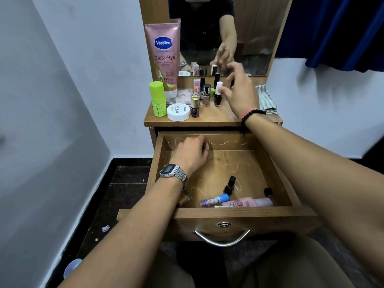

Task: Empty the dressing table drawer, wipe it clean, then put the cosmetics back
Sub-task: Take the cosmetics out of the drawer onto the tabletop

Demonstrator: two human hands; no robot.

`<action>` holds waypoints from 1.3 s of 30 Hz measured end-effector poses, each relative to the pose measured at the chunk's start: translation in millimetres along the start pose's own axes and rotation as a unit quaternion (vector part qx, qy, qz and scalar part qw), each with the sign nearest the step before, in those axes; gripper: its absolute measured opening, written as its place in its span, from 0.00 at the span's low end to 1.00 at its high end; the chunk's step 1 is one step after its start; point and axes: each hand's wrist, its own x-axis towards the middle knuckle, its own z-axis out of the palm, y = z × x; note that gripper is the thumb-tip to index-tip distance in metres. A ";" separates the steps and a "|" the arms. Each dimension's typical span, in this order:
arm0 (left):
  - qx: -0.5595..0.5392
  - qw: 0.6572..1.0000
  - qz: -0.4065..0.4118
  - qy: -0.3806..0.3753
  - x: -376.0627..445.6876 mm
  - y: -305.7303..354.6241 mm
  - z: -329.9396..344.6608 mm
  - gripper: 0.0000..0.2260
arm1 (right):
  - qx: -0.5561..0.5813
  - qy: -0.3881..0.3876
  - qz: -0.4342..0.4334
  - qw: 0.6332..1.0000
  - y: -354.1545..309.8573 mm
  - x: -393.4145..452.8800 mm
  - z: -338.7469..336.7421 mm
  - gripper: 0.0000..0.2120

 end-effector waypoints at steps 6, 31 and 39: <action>0.018 1.000 -0.002 -0.007 -2.7 0.2 -1.1 0.05 | 0.069 -0.175 -0.068 0.980 -14.5 -66.3 -52.3 0.09; 0.091 0.994 0.037 -0.054 -8.1 7.6 -2.8 0.04 | 0.115 -0.266 0.040 0.956 8.4 -134.0 -72.0 0.10; 0.061 0.996 0.040 -0.057 -6.2 8.1 -2.7 0.03 | 0.143 -0.108 0.094 0.979 0.0 -51.8 -59.7 0.14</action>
